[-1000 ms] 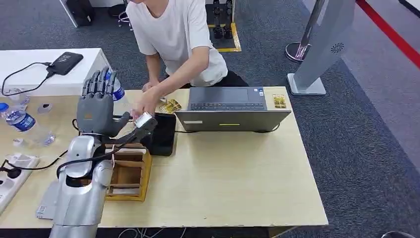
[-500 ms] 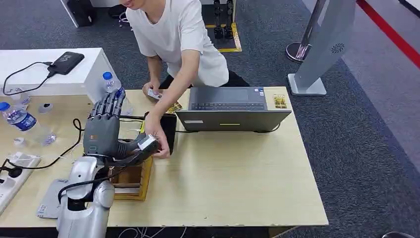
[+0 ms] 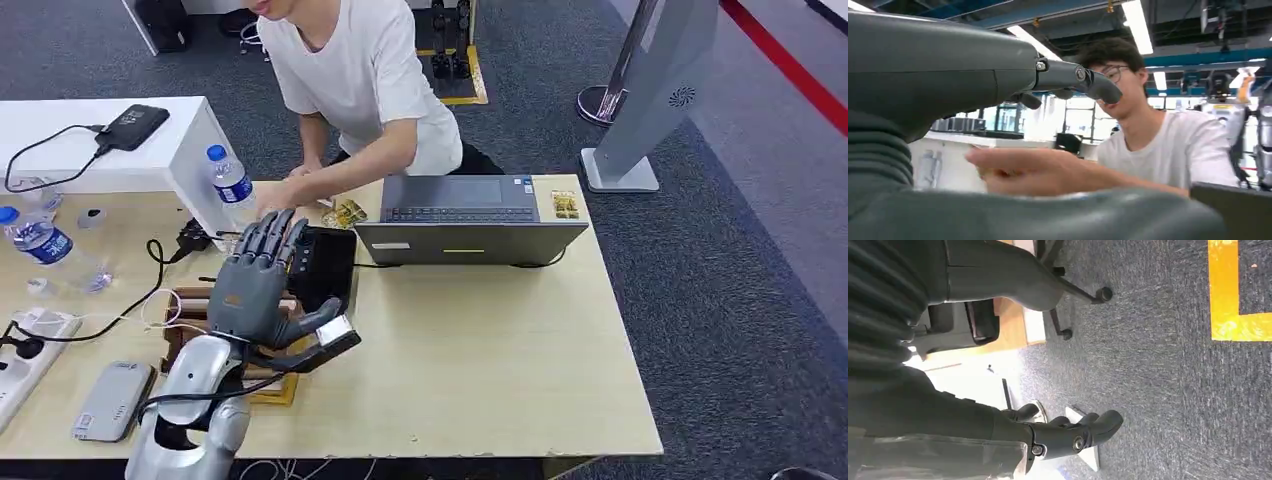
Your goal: Pass the card to the sensor for recognition and then transmit it.
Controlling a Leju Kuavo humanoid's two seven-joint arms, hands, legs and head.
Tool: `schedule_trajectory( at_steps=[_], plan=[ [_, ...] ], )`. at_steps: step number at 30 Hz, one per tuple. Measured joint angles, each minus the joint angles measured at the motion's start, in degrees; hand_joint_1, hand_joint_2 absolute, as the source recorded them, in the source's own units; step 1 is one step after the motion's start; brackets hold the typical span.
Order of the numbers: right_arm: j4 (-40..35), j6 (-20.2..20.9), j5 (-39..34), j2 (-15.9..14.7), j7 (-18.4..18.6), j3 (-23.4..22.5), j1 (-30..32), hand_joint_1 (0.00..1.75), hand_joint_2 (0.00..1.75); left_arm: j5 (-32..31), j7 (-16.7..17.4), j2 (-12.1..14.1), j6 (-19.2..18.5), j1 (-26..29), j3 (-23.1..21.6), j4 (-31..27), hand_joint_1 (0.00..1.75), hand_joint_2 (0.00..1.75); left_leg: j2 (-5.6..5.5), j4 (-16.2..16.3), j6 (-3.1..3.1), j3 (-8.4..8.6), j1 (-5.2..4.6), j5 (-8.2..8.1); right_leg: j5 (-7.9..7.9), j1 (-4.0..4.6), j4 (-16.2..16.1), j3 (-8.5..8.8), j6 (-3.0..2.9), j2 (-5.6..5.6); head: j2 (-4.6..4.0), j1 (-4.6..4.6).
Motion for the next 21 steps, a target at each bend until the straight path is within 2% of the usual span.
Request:
schedule_trajectory(
  at_steps=[8,12,21],
  plan=[
    [-0.4,-0.1,-0.1,0.0,0.2,-0.1,-0.1,0.00,1.75,1.1,0.0,1.6,0.4,1.3,-3.8,-2.0,0.00,0.00,0.00,0.0,0.00,0.00,0.00,0.00,0.00,0.00,0.0,0.01,0.00,0.00,0.00,0.02],
    [-0.5,-0.4,-1.0,0.0,1.4,-0.1,-0.1,0.00,1.75,1.9,0.2,2.1,0.0,2.3,-5.7,-4.3,0.00,0.00,0.01,0.0,0.00,0.00,0.00,0.00,0.00,0.00,0.0,0.00,0.00,0.00,0.00,0.02],
    [-0.9,-0.9,-2.6,0.0,2.8,0.0,-0.1,0.00,1.75,-0.4,1.9,4.4,0.4,4.9,-10.8,-7.6,0.00,0.00,0.00,0.0,0.01,0.00,0.00,-0.01,-0.01,0.00,0.0,-0.01,0.01,0.00,0.00,0.02]
  ],
)
